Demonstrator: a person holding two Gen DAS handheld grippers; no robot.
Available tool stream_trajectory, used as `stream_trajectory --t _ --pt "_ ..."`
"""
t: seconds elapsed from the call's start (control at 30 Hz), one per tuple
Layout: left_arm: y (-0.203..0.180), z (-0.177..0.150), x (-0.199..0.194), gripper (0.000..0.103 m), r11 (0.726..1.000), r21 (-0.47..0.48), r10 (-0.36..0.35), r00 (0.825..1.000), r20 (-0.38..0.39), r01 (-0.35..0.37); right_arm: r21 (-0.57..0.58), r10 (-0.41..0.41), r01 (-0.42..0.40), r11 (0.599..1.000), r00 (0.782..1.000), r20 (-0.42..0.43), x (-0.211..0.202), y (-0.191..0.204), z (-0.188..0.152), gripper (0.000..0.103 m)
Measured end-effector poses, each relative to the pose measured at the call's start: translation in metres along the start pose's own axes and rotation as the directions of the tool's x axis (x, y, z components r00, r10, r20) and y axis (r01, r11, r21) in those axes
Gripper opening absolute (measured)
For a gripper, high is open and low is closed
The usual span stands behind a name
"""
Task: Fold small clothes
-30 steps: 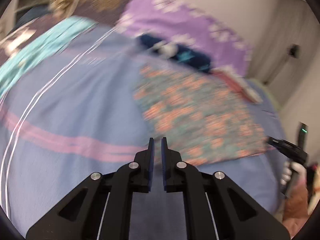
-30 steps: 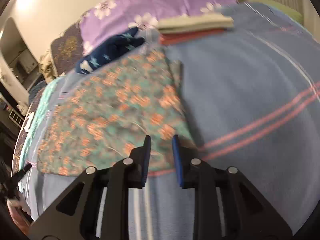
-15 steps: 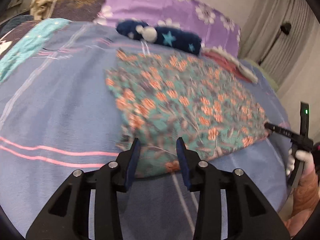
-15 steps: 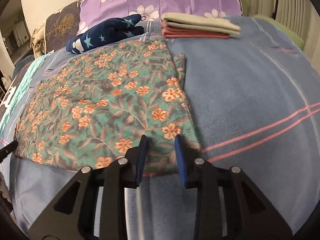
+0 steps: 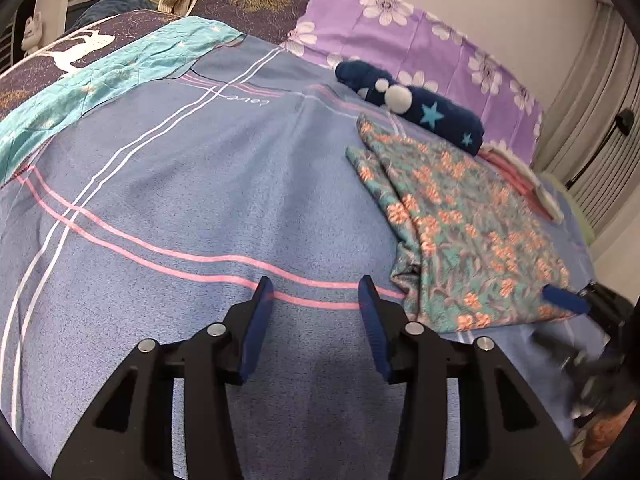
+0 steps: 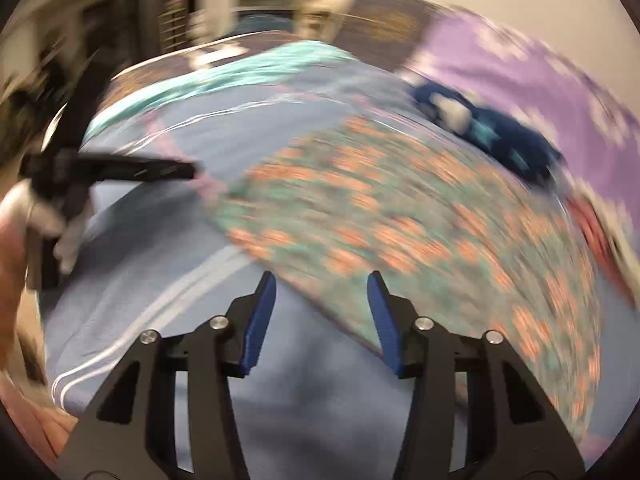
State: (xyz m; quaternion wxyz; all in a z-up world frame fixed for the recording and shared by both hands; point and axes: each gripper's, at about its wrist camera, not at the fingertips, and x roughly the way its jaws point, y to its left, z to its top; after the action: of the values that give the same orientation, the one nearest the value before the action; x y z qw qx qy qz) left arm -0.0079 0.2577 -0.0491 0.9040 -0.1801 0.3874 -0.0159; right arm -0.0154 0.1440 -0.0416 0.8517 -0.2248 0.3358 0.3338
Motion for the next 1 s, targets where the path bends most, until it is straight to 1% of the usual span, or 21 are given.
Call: stream_trajectory --t 0.07,0.17,0.2,0.23,0.3,0.43,0.5,0.57,0.63,0.7,0.73,0.77,0.8,0.83,0.9,0.93,0.97,1.0 --pt "0.002 0.001 -0.002 0.049 1.000 -0.007 -0.021 1.000 0.015 0.021 -0.077 -0.002 0.002 0.997 1.000 0.000 0.008 0.019 0.008 0.053" --pt "0.003 -0.001 0.001 0.051 0.999 -0.011 -0.030 0.999 0.020 0.030 -0.137 -0.010 0.006 0.991 0.999 -0.030 0.024 0.036 0.016 0.053" --pt "0.003 -0.002 0.003 0.051 0.999 -0.016 -0.033 0.999 0.017 0.033 -0.155 -0.027 0.020 0.988 0.998 -0.048 0.030 0.041 0.016 0.053" --pt "0.005 -0.003 0.005 0.051 0.999 -0.025 -0.038 0.999 0.013 0.038 -0.184 -0.059 0.043 0.982 0.995 -0.085 0.042 0.046 0.017 0.053" --pt "0.008 -0.004 0.008 0.051 0.997 -0.042 -0.059 0.998 0.012 0.059 -0.209 -0.092 0.067 0.976 0.989 -0.114 0.056 0.050 0.016 0.054" --pt "0.018 0.003 0.010 0.051 0.988 -0.094 -0.119 0.993 0.023 0.121 -0.252 -0.153 0.127 0.959 0.985 -0.085 0.072 0.062 0.027 0.055" --pt "0.023 0.009 0.013 0.051 0.985 -0.120 -0.121 0.992 0.024 0.123 -0.262 -0.179 0.155 0.953 0.981 -0.070 0.082 0.065 0.033 0.056" --pt "0.025 0.017 0.016 0.052 0.983 -0.128 -0.133 0.991 0.026 0.135 -0.263 -0.201 0.179 0.948 0.978 -0.059 0.087 0.068 0.037 0.056" --pt "0.022 0.027 0.022 0.052 0.978 -0.119 -0.169 0.986 0.012 0.169 -0.278 -0.218 0.197 0.940 0.975 -0.048 0.090 0.068 0.039 0.056" --pt "0.017 0.043 0.034 0.052 0.967 -0.102 -0.238 0.971 -0.027 0.234 -0.290 -0.231 0.209 0.934 0.972 -0.042 0.091 0.069 0.039 0.056" --pt "0.011 0.054 0.045 0.052 0.960 -0.093 -0.271 0.961 -0.061 0.265 -0.293 -0.233 0.211 0.933 0.972 -0.043 0.091 0.069 0.040 0.056" --pt "0.006 0.062 0.054 0.052 0.955 -0.086 -0.291 0.953 -0.089 0.283 -0.295 -0.235 0.213 0.931 0.971 -0.042 0.090 0.069 0.040 0.056" --pt "0.001 0.070 0.064 0.052 0.948 -0.077 -0.316 0.941 -0.120 0.308 -0.297 -0.237 0.215 0.930 0.971 -0.040 0.089 0.069 0.040 0.056" --pt "-0.006 0.080 0.077 0.054 0.938 -0.067 -0.345 0.925 -0.158 0.339 -0.298 -0.239 0.217 0.930 0.970 -0.038 0.089 0.069 0.039 0.056" --pt "-0.015 0.091 0.099 0.058 0.931 -0.054 -0.365 0.907 -0.209 0.362 -0.296 -0.242 0.220 0.930 0.970 -0.038 0.086 0.068 0.036 0.055" --pt "-0.020 0.096 0.113 0.058 0.931 -0.052 -0.364 0.900 -0.240 0.363 -0.295 -0.243 0.221 0.929 0.969 -0.038 0.084 0.069 0.034 0.055" --pt "-0.024 0.099 0.125 0.058 0.930 -0.052 -0.365 0.895 -0.258 0.364 -0.294 -0.243 0.221 0.930 0.969 -0.040 0.083 0.068 0.032 0.055" --pt "-0.027 0.103 0.132 0.058 0.926 -0.048 -0.374 0.892 -0.254 0.375 -0.293 -0.242 0.219 0.931 0.969 -0.043 0.083 0.067 0.032 0.055"
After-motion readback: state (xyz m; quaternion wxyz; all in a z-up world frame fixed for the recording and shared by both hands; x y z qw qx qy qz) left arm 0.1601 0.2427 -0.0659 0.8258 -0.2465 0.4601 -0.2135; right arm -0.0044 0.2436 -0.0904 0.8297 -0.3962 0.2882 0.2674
